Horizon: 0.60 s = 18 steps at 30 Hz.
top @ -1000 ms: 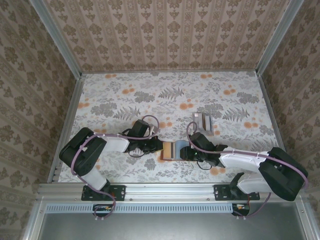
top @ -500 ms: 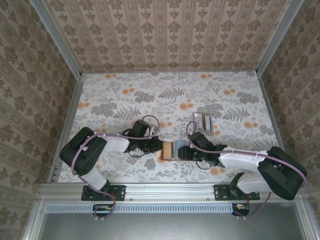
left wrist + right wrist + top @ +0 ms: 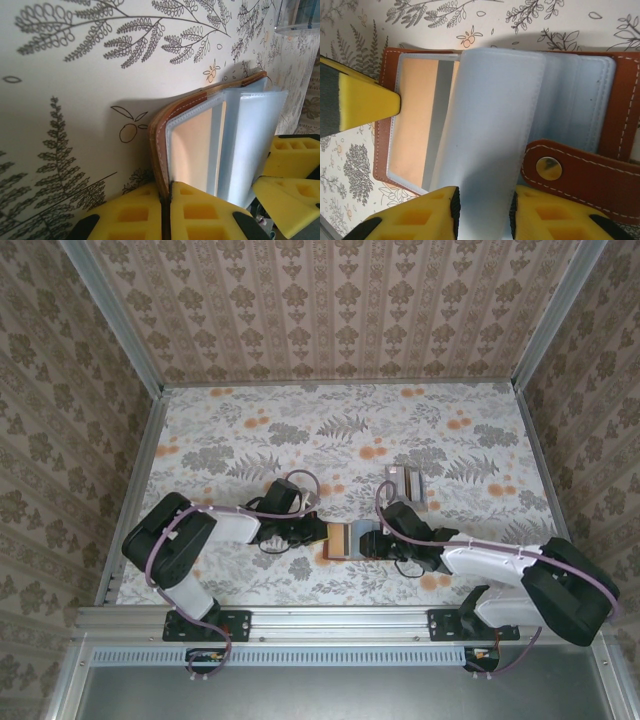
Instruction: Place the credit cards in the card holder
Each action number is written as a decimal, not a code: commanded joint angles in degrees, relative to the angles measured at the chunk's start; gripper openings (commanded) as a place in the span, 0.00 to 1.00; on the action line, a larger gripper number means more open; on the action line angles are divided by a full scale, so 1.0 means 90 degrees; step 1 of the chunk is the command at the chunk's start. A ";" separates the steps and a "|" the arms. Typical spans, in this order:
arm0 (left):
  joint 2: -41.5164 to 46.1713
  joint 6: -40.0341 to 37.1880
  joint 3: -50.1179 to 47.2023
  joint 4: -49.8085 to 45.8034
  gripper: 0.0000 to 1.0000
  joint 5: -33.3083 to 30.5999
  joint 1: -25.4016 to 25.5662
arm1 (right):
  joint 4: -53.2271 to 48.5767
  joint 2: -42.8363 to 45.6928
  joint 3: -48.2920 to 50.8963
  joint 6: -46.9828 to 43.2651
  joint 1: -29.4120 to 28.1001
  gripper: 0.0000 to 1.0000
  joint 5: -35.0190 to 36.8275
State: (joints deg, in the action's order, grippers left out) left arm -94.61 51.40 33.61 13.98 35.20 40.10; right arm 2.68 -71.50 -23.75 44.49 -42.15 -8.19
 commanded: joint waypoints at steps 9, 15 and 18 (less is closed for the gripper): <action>-0.0156 -0.0008 0.0066 -0.0365 0.10 -0.0161 0.0058 | -0.0224 0.0480 -0.0118 -0.0227 0.0152 0.45 -0.0082; -0.0070 -0.0008 0.0026 -0.0384 0.10 -0.0188 0.0066 | -0.0209 0.0733 -0.0098 -0.0237 0.0181 0.44 -0.0069; -0.0054 -0.0009 0.0018 -0.0381 0.10 -0.0198 0.0066 | -0.0121 0.0850 -0.0036 -0.0210 0.0201 0.38 -0.0096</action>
State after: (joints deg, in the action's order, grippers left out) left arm -94.87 51.40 33.95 13.89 35.31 40.16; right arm 1.93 -65.54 -23.75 43.11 -40.75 -8.27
